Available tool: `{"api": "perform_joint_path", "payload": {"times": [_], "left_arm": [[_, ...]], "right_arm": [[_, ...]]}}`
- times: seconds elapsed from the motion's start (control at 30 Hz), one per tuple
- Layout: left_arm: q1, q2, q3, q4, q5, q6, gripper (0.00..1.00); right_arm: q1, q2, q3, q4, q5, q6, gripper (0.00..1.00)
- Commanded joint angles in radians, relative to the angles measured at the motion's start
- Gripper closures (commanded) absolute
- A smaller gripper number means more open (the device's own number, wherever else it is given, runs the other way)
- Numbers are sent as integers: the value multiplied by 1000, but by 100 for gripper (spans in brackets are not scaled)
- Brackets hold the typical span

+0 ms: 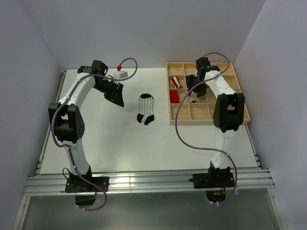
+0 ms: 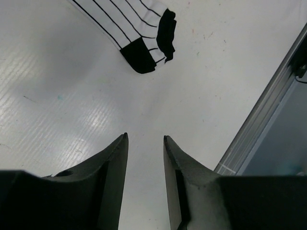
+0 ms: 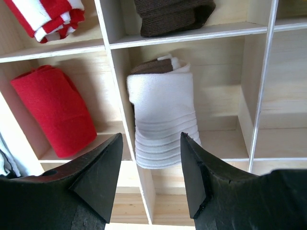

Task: Roll the socks
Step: Place the sock in the storage box, then roll the sock at the center of the board.

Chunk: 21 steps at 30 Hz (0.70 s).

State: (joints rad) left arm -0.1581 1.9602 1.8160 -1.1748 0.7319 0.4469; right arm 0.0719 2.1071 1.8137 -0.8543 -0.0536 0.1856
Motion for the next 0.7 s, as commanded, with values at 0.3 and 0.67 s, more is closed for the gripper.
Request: {"api": "perform_joint_path", "payload": {"times": [0.3,0.67], "left_arm": [[-152,-244,-331,435,-192,15,52],[-285,-376,-615,760,-359,93,47]], "right_arm": [[2,-121,22,-8,6,29,42],[2,-177,-17,4,-12,45,42]]}}
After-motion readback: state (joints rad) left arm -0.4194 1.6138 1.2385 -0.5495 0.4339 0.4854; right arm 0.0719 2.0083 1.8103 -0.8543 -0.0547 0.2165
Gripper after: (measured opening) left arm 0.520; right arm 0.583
